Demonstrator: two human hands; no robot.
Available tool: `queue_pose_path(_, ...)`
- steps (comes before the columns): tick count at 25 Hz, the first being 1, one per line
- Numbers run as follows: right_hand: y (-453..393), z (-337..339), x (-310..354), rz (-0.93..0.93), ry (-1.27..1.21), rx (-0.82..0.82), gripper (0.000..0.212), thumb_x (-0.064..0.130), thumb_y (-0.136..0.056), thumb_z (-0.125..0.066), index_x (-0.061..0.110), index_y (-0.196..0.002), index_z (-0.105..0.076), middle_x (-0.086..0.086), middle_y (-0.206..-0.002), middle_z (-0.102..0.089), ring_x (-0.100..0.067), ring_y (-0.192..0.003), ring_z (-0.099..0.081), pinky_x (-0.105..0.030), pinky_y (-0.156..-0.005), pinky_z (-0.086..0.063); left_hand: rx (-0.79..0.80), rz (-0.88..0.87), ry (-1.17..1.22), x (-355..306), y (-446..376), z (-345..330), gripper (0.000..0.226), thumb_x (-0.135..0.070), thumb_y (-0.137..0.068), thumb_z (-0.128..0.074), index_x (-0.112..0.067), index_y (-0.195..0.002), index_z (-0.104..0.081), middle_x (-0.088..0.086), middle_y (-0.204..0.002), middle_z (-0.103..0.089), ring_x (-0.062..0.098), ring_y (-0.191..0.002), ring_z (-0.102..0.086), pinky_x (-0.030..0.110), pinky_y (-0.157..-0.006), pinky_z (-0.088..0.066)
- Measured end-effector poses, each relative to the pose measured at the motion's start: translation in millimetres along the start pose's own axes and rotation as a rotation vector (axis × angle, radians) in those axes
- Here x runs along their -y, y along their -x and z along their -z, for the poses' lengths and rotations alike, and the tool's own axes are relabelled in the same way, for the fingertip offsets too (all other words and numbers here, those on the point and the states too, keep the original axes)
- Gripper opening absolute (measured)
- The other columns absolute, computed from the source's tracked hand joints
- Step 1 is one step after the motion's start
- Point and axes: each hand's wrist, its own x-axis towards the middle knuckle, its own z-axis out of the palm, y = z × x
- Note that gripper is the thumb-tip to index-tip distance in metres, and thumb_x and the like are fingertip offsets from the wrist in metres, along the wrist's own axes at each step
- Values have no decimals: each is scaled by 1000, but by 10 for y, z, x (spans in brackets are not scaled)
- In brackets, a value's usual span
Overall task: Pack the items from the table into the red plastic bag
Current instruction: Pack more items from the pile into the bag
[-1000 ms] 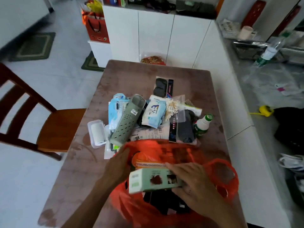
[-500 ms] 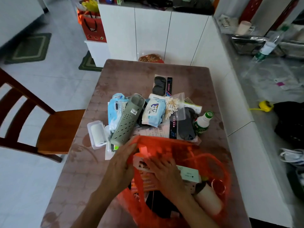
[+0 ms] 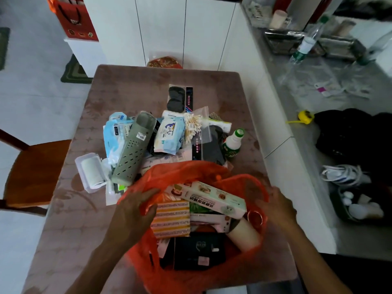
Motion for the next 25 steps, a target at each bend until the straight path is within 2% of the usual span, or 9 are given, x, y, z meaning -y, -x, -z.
queue_pose_path(2,87,184,123,53,-314,150,15,25,-93,-58,19,-89,-72,-16,-70,-67,-29,-62,-63,-41,-58,-51,-28,-38,28,-17,-26,-6,43,0,-80,-73,-18,-119,-66,-6,-96,-70,-7,-71,-64,16,-63,-55)
queue_pose_path(3,158,310,207,82,-492,163,26,14,-95,-54,17,-74,-69,-13,-53,-56,-23,-44,-53,-35,-46,-44,-46,-41,31,-25,-49,-20,40,-1,-82,-70,-19,-117,-67,-9,-94,-69,-8,-69,-64,12,-61,-52)
queue_pose_path(6,646,919,536,257,-862,219,24,6,-95,-46,4,-77,-62,0,-39,-34,-10,-31,-24,-18,-35,-20,-119,-10,10,22,-129,-24,31,-13,-82,-58,-21,-108,-72,-5,-91,-73,2,-69,-67,17,-63,-55)
queue_pose_path(8,837,1128,632,285,-981,252,21,9,-97,-45,-1,-86,-61,-4,-43,-37,-10,-31,-23,-18,-35,-16,-152,-2,25,33,-160,9,27,-11,-77,-56,-22,-93,-74,-8,-86,-73,6,-69,-67,10,-67,-51)
queue_pose_path(10,806,1077,544,216,-960,195,15,8,-95,-49,5,-89,-63,-8,-51,-44,-9,-31,-28,-17,-35,-17,-104,-3,98,-2,-156,27,26,-5,-71,-53,-27,-78,-67,-10,-73,-71,9,-62,-66,25,-63,-55)
queue_pose_path(14,624,840,287,19,-887,100,7,10,-90,-55,15,-90,-61,-8,-62,-50,-9,-33,-32,-15,-35,-23,104,249,57,-32,-154,76,31,-24,-66,-47,-29,-97,-46,1,-64,-65,16,-51,-61,38,-55,-52)
queue_pose_path(18,484,659,164,-27,-813,-108,30,10,-84,-58,33,-103,-58,-6,-77,-64,-16,-51,-43,-27,-47,-32,239,59,-416,-119,-261,93,55,-44,-68,-52,-38,-122,-46,-1,-114,-65,20,-94,-62,38,-81,-53)
queue_pose_path(23,576,560,321,143,-699,-281,42,5,-84,-60,36,-112,-53,5,-114,-60,-13,-95,-58,-27,-71,-43,445,-146,-555,-504,-686,-490,111,-66,-67,-69,-35,-152,-7,-1,-162,-5,29,-148,-11,63,-116,-8)
queue_pose_path(25,634,540,532,360,-609,-389,45,4,-81,-59,32,-115,-53,9,-118,-54,-7,-106,-53,-23,-81,-41,387,-186,-579,-467,-707,-581,95,-45,-65,-82,-29,-145,-36,4,-151,-40,31,-137,-39,66,-111,-19)
